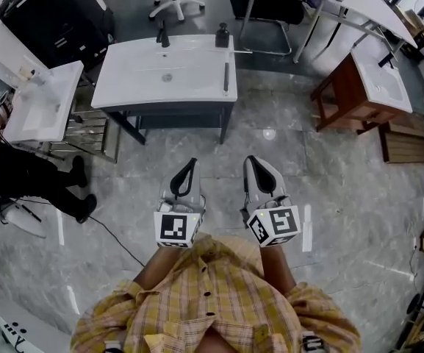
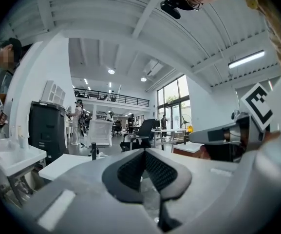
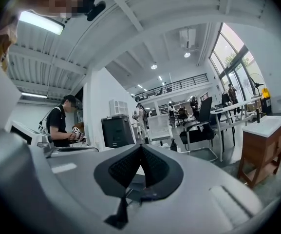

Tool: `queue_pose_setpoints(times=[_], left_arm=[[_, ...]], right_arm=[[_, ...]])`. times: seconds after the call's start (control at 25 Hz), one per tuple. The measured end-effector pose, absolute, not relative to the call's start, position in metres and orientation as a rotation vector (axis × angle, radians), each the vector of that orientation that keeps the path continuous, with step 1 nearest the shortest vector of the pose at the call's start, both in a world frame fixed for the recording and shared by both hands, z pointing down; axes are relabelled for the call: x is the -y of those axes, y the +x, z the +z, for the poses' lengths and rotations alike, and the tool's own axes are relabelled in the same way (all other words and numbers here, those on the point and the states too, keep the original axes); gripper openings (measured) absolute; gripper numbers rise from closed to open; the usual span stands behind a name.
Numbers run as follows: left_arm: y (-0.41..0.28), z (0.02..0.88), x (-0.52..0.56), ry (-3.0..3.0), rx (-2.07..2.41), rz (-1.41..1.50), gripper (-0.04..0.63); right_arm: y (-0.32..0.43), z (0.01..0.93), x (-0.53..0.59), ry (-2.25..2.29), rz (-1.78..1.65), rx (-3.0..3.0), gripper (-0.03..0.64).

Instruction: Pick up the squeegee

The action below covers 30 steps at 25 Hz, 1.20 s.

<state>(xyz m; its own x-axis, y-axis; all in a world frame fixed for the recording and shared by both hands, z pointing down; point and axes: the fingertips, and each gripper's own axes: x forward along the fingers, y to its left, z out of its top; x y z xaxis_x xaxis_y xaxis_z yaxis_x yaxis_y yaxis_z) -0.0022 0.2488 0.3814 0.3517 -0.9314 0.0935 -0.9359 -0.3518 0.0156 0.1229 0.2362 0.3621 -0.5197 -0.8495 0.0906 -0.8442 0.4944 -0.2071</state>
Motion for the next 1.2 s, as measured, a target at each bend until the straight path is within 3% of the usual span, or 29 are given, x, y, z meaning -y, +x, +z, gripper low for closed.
queue_pose_setpoints(times=[0.44,1.2], left_arm=[[-0.051,0.374,-0.094,2.547,1.613,0.091,0.0],[-0.065,0.399,0.007,2.601,1.5,0.137,0.0]], right_arm=[[0.075,0.352,-0.082,-1.683,-0.374,-2.617,0.002],[0.053,0.391,0.013,-1.799,-0.5,-2.613,0.002]])
